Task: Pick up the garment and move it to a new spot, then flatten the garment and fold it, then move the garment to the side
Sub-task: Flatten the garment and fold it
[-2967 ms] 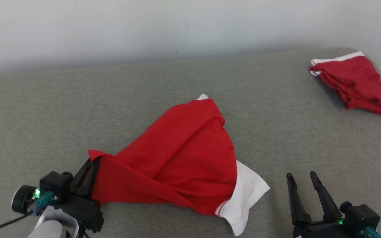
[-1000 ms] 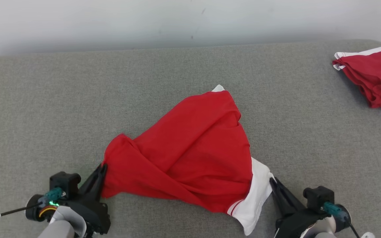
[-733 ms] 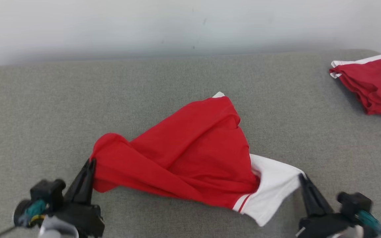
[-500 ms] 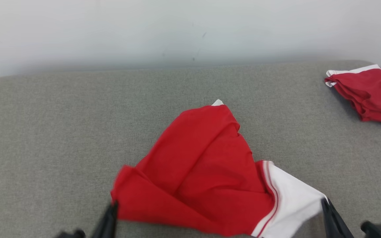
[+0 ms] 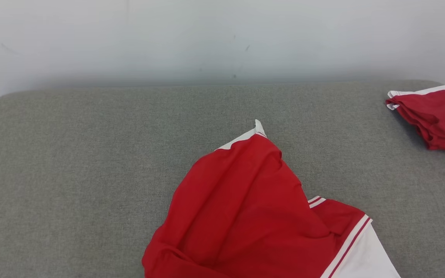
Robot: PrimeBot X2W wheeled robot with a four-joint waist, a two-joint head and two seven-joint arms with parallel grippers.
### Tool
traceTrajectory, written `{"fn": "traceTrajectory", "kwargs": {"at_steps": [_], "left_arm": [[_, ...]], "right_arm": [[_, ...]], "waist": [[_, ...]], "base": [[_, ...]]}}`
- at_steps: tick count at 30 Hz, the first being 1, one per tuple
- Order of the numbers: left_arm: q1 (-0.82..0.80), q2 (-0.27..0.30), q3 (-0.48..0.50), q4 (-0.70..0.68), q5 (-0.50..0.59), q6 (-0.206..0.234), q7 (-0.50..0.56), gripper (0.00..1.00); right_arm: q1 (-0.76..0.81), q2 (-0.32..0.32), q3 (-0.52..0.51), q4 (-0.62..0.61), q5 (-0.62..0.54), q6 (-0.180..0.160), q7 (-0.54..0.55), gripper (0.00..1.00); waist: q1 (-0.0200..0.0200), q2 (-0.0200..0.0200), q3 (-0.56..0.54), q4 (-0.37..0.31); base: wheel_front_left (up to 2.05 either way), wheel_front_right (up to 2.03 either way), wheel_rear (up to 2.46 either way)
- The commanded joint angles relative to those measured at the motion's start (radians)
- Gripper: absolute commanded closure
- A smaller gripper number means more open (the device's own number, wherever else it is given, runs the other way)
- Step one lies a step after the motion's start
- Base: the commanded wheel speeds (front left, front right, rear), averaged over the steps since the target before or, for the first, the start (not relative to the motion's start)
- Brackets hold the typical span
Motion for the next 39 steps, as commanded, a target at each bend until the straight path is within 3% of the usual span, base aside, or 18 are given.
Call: {"fn": "traceTrajectory", "kwargs": {"at_steps": [1,10,20,28,39], "left_arm": [[0.002,0.008,-0.002,0.004,-0.002,0.001,-0.002,1.00],[-0.053,0.004,0.094,-0.028,0.039,0.002,-0.002,1.00],[-0.353,0.136,0.045,-0.005,0.057,0.002,-0.002,1.00],[-0.619,0.251,-0.103,0.073,-0.006,0.001,-0.002,1.00],[-1.211,0.440,-0.354,0.107,-0.277,0.001,0.132,1.00]], "right_arm": [[0.009,-0.005,-0.008,0.012,0.007,-0.003,-0.001,1.00],[-0.013,0.030,-0.064,0.055,0.027,-0.003,-0.001,1.00],[-0.248,-0.022,0.083,0.002,0.035,-0.003,0.010,1.00],[-0.526,-0.081,0.202,-0.002,0.067,-0.003,0.042,1.00],[-1.135,-0.175,0.284,0.094,0.205,-0.003,0.170,1.00]], "waist": [[0.0002,0.0000,-0.003,0.003],[0.0002,0.0000,0.000,0.003],[0.0002,0.0000,0.025,-0.033],[0.0002,0.0000,0.060,-0.066],[0.0002,0.0000,0.206,-0.059]], "base": [[0.00,0.00,0.00],[0.00,0.00,0.00],[0.00,0.00,0.00],[0.00,0.00,0.00],[0.00,0.00,0.00]]}}
